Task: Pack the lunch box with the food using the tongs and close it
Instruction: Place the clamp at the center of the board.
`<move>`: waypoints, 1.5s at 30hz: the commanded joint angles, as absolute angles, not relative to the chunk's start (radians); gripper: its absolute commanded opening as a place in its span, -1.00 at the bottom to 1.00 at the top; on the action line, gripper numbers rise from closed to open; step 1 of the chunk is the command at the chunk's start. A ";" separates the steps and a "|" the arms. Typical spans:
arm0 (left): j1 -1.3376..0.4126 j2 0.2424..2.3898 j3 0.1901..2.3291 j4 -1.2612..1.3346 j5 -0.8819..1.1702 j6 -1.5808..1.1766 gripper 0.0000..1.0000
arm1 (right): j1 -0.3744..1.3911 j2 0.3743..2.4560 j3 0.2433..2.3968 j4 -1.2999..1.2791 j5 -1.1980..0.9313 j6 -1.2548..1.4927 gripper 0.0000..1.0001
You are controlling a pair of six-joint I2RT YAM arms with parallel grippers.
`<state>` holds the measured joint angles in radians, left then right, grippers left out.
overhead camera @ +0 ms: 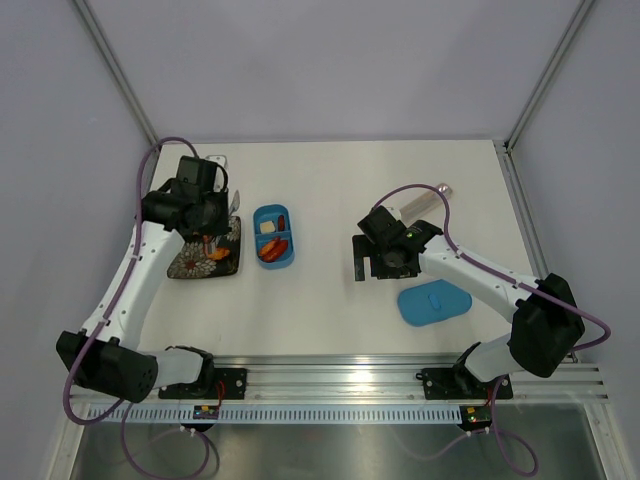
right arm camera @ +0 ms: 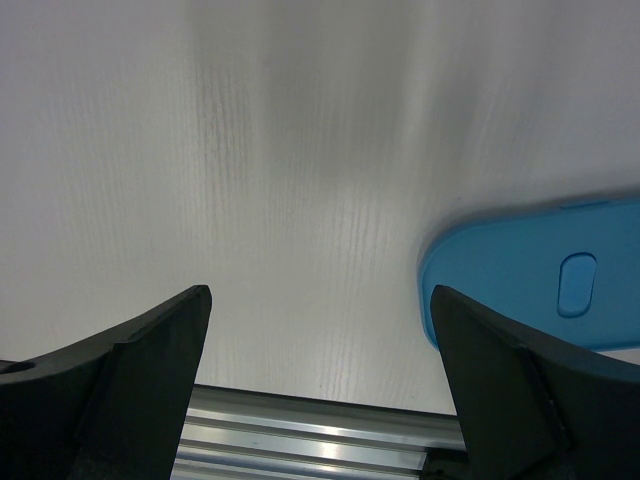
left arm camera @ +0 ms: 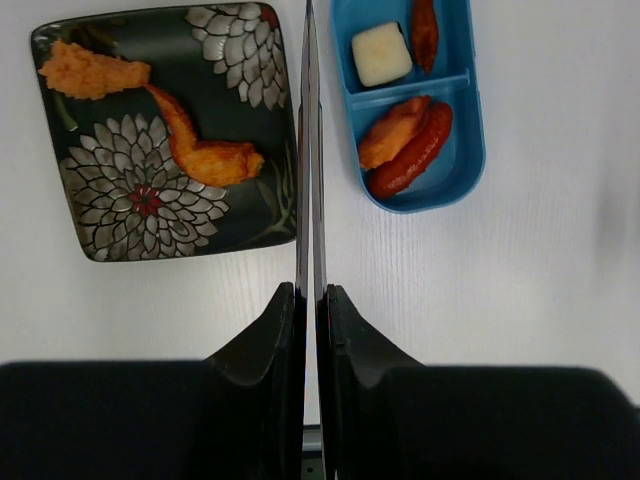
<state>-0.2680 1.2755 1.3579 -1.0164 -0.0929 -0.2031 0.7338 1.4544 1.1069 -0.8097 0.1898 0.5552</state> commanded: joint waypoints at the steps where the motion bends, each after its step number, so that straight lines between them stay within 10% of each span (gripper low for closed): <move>1: -0.220 1.235 1.431 -1.026 -0.141 -0.259 -1.00 | 0.732 1.428 1.115 -0.805 0.195 0.565 0.99; 45: 0.100 1.247 1.272 -1.074 -0.038 -0.456 -0.98 | 0.732 1.422 1.114 -0.801 0.201 0.557 0.99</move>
